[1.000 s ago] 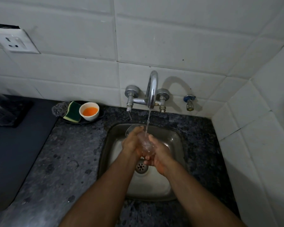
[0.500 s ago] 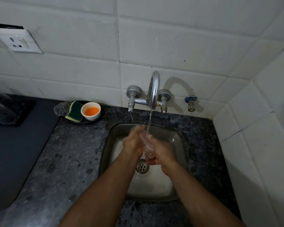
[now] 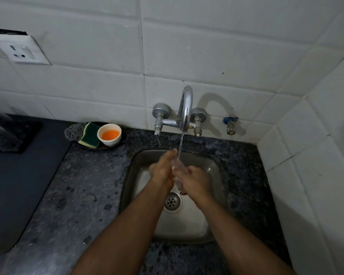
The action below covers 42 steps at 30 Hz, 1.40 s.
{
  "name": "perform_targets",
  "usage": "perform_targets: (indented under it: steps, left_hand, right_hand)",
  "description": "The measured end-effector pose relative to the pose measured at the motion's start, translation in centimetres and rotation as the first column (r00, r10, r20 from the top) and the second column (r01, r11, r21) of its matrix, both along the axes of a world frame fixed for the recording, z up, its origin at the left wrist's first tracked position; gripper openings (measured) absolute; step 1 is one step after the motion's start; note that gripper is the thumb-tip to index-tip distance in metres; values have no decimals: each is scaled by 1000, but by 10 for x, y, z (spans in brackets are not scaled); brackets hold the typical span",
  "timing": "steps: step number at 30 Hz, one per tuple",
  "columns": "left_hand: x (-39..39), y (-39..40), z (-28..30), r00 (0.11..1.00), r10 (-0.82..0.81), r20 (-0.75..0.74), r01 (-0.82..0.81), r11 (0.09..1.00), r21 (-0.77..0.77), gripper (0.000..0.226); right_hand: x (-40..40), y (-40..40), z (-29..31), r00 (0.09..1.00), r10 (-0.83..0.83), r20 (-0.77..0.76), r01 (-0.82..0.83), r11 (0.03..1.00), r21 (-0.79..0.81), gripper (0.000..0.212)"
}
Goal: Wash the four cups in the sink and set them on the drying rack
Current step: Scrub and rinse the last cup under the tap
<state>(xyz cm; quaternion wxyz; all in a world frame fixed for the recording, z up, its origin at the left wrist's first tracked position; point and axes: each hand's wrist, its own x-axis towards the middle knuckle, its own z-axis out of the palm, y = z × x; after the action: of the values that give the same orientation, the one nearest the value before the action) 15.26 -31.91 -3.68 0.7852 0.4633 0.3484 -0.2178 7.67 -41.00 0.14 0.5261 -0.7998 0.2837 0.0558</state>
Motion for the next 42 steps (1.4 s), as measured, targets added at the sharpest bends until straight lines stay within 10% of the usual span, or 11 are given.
perform_targets:
  steps: [5,10,15,30,42]
  left_hand:
    - [13,2,-16,1000,-14,3,14,999,-48,117]
    - [0,1,-1,996,-80,29,78,995,60,65]
    - [9,2,-18,983,-184,-1,184,983,-1,111]
    - [27,13,-1,969,-248,0,248,969,-3,49]
    - [-6,15,30,934,-327,144,342,935,-92,51]
  right_hand:
    - [-2,-8,7,981,36,-188,92,774,626,57]
    - [0,-2,7,996,2,-92,15,983,181,48]
    - [1,-11,9,964,34,-263,165,698,697,61]
    - [51,11,17,966,-150,-212,260,583,770,32]
    - [13,-7,25,969,55,-243,70,876,478,15]
